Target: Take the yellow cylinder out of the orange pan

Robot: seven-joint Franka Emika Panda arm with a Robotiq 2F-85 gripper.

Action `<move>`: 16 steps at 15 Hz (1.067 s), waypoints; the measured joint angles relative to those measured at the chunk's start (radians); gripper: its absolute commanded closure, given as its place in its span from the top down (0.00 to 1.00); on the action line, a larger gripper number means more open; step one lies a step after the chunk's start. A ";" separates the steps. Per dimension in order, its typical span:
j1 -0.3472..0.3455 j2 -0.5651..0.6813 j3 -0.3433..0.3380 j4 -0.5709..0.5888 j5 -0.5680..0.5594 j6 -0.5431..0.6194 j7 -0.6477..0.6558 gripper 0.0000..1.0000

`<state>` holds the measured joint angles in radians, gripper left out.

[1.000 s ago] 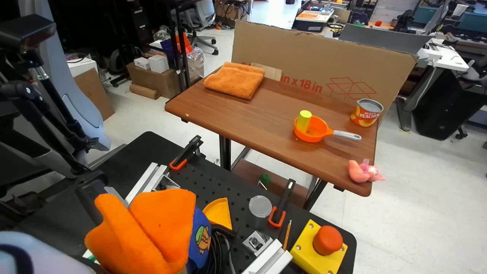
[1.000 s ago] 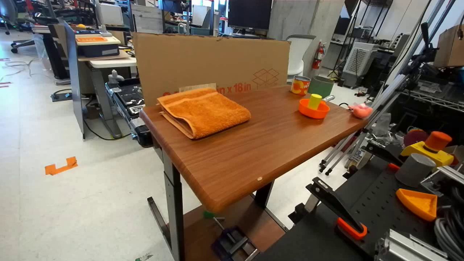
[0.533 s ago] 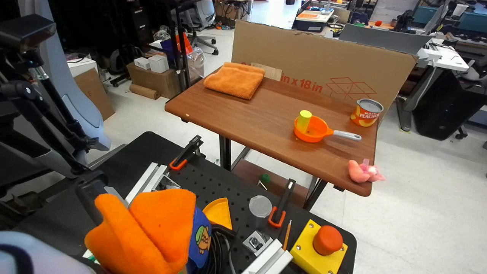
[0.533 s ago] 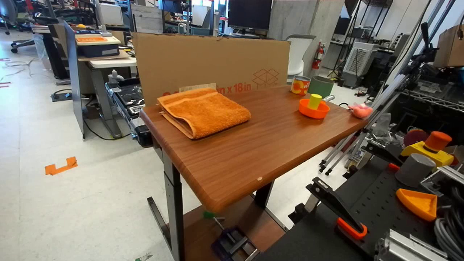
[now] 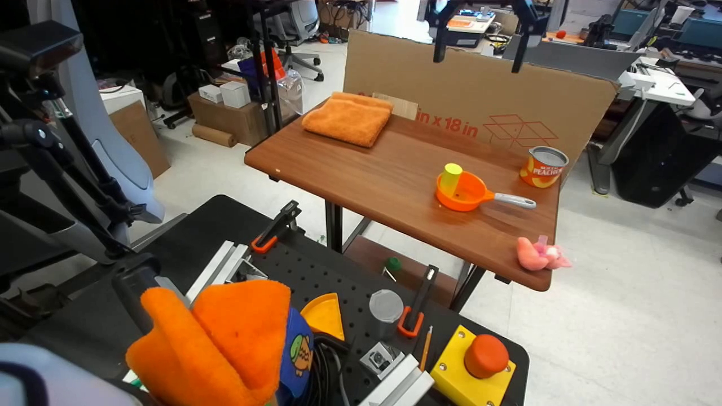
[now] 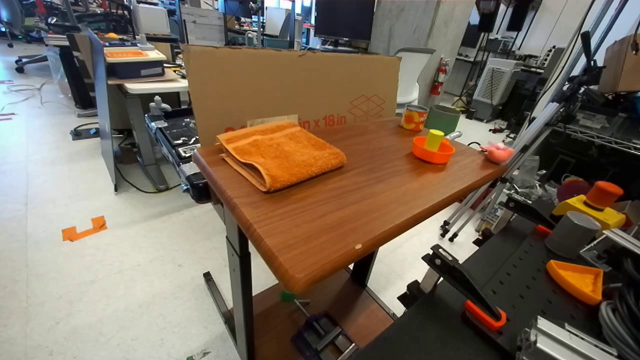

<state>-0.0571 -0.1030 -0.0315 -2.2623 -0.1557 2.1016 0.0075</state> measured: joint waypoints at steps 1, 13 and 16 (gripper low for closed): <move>-0.003 0.040 -0.002 0.006 -0.012 0.022 0.007 1.00; 0.003 0.457 -0.072 0.142 -0.178 0.253 0.199 1.00; 0.019 0.474 -0.075 0.148 -0.178 0.255 0.198 1.00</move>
<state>-0.0384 0.3709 -0.1061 -2.1139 -0.3341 2.3565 0.2054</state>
